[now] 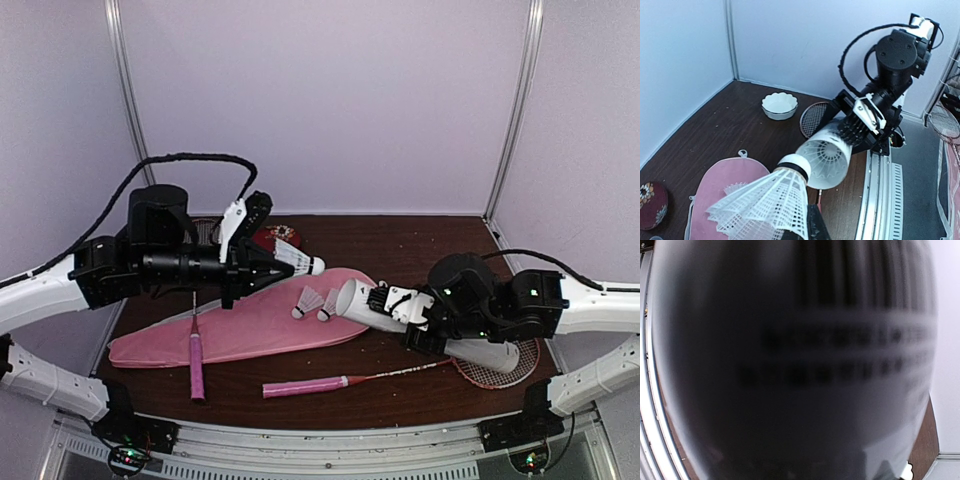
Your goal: Pack up the badminton gear
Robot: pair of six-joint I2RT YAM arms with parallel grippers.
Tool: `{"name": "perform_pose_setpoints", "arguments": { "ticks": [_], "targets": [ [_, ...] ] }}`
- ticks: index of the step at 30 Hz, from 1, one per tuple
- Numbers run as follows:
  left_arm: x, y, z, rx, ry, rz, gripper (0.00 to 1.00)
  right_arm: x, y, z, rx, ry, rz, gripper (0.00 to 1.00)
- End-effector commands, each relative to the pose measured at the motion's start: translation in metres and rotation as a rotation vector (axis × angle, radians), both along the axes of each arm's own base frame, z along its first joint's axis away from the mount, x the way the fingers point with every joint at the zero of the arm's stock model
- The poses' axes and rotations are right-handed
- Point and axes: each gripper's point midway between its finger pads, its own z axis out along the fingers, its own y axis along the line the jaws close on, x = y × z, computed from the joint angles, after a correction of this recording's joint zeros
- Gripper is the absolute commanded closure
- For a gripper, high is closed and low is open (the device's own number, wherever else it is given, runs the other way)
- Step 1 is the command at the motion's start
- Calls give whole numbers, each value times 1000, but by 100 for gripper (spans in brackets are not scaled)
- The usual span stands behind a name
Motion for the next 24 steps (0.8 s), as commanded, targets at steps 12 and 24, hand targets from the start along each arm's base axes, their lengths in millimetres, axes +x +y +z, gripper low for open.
{"name": "perform_pose_setpoints", "arguments": {
  "ticks": [12,24],
  "targets": [
    [-44,-79,-9,71,-70,-257,95,1,7,34,116,-35,2,69],
    [-47,-91,-29,116,-90,-322,36,-7,8,47,160,-41,52,70]
  ]
}}
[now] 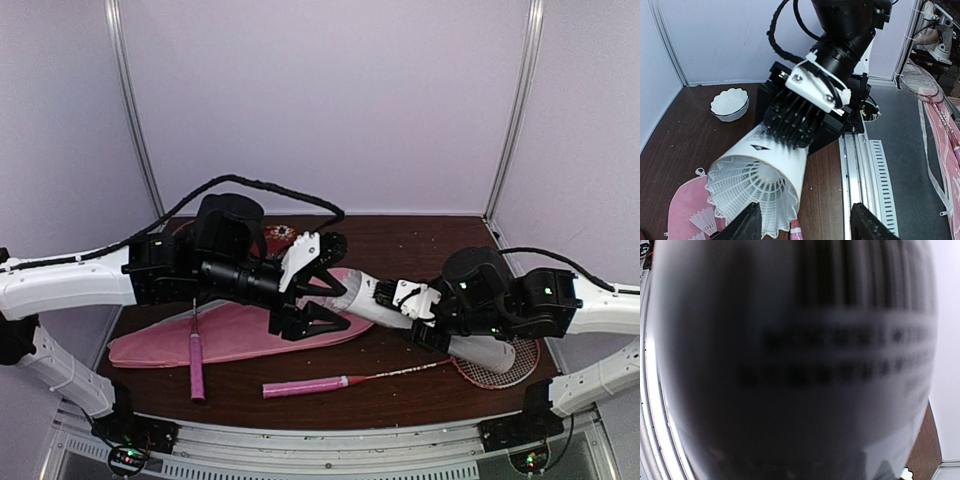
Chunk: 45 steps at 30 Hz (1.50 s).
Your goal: Pack up the badminton gear
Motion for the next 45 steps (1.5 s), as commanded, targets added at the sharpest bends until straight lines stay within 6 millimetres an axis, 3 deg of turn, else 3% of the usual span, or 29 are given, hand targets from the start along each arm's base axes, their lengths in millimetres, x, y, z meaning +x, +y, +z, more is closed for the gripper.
{"name": "perform_pose_setpoints", "arguments": {
  "ticks": [1,13,17,20,24,27,29,33,36,40,45],
  "targets": [
    [1,-13,0,-3,-35,-38,36,-1,6,28,83,-31,19,70],
    [-4,-43,-25,109,-57,-123,39,0,5,35,110,-43,7,71],
    [-2,-45,-17,98,-65,-120,36,1,2,31,105,-44,-1,70],
    [-1,-32,2,65,-100,-90,32,1,-1,23,83,-35,-13,70],
    [11,4,36,18,-149,-16,22,3,-2,12,65,-23,-30,70],
    [39,40,48,-22,-133,101,16,3,-1,7,60,-12,-34,70],
    [75,67,43,-42,-88,216,15,2,-1,4,58,-3,-33,71],
    [142,100,9,38,15,397,14,1,-1,3,62,1,-28,71],
    [178,103,-28,176,59,452,14,0,-2,2,45,4,-24,71],
    [212,89,-75,360,119,438,16,0,-5,5,50,-2,-29,71],
    [222,57,-119,478,169,277,18,0,-7,3,52,3,-37,70]
  ]
}}
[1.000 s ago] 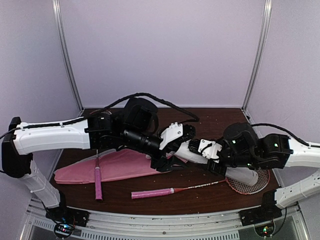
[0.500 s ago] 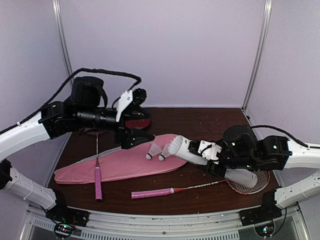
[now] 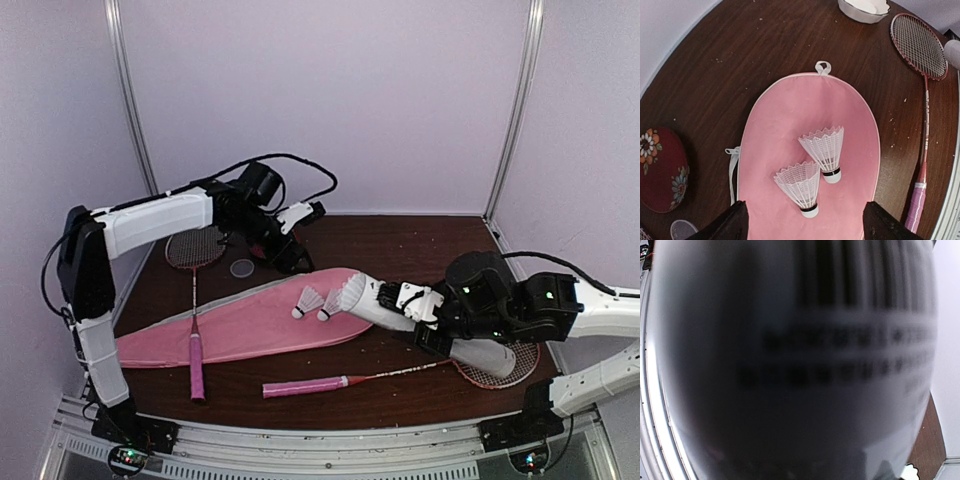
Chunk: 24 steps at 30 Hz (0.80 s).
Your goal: Pack up the badminton gear
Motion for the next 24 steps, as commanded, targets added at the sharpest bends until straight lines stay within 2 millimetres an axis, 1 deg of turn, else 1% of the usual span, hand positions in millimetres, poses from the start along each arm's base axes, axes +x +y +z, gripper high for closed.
{"name": "perform_pose_setpoints", "arguments": {
  "ticks": [1,5,6,8,12,15,19,20,24],
  "targets": [
    [-5,-15,-21,92,49,-162,18,2,-2,8,33,-11,-21,70],
    [1,-24,-52,178,90,-249,19,1,-1,7,38,-6,-20,70],
    [3,-24,-65,203,107,-260,20,1,-1,7,39,-5,-21,70],
    [5,-26,-76,233,121,-289,22,1,0,8,42,-5,-19,70],
    [6,-30,-90,266,135,-332,24,2,0,7,40,-5,-21,70],
    [1,-29,-102,279,169,-351,28,2,0,6,41,-4,-24,71],
    [-10,-19,-110,294,207,-346,38,3,0,7,40,-9,-26,71],
    [-12,-16,-107,283,206,-339,43,3,0,7,39,-10,-27,70],
    [-18,0,-111,253,240,-280,59,3,-1,7,38,-12,-29,70]
  ]
}}
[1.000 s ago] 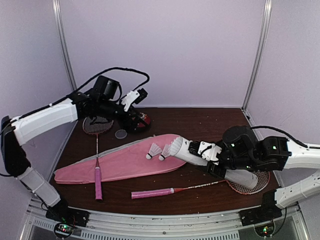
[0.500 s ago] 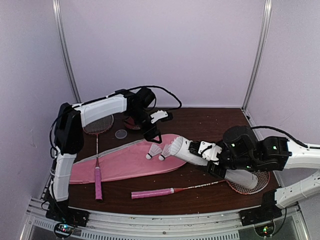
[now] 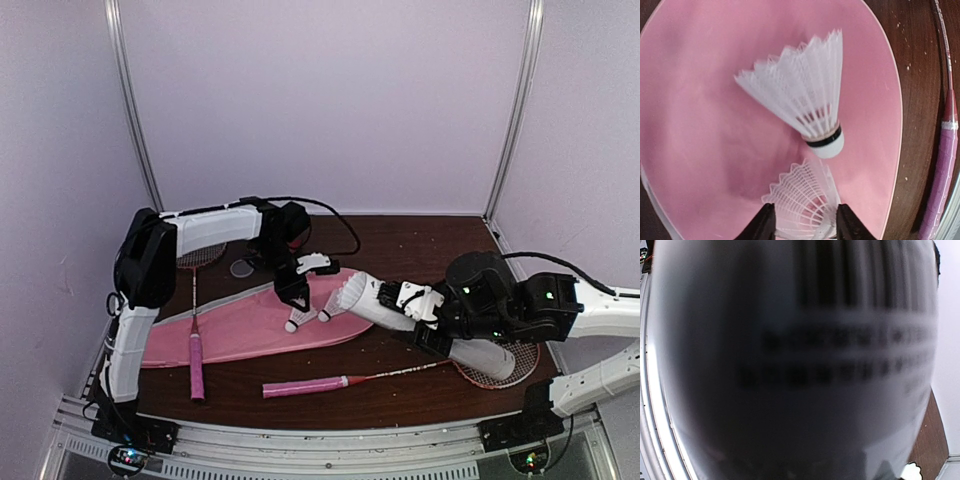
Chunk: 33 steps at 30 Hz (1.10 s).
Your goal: Pack up the badminton gear
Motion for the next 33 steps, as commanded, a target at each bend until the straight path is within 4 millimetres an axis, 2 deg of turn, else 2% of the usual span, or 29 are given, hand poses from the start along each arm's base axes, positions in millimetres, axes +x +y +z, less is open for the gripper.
{"name": "perform_pose_setpoints", "arguments": {
  "ticks": [1,7,10,15,17,20,24,25,26,28,30,33],
  "targets": [
    [-5,13,16,-58,7,57,63,3,-1,7,28,-24,-19,70],
    [-16,34,22,-91,8,138,88,3,0,5,24,-24,-13,70],
    [-17,43,33,-118,-9,177,100,4,1,5,22,-25,-10,70],
    [-17,58,43,-132,-36,236,100,4,2,4,17,-26,-9,71],
    [-11,61,53,-163,-81,276,100,5,2,6,21,-30,-13,71],
    [-3,61,98,-281,-209,341,100,7,1,5,28,-36,-32,71],
    [-7,60,194,-594,-393,416,100,11,3,7,54,-43,-53,71],
    [-13,61,221,-681,-437,422,100,13,4,10,64,-51,-59,71],
    [-20,63,238,-751,-469,435,100,14,5,14,74,-60,-63,71],
    [-45,61,282,-907,-524,403,100,18,7,22,97,-77,-77,71],
    [-65,61,313,-1009,-558,384,100,20,8,28,117,-87,-89,71],
    [-93,52,347,-1142,-589,344,100,25,9,40,165,-112,-111,71]
  ]
}}
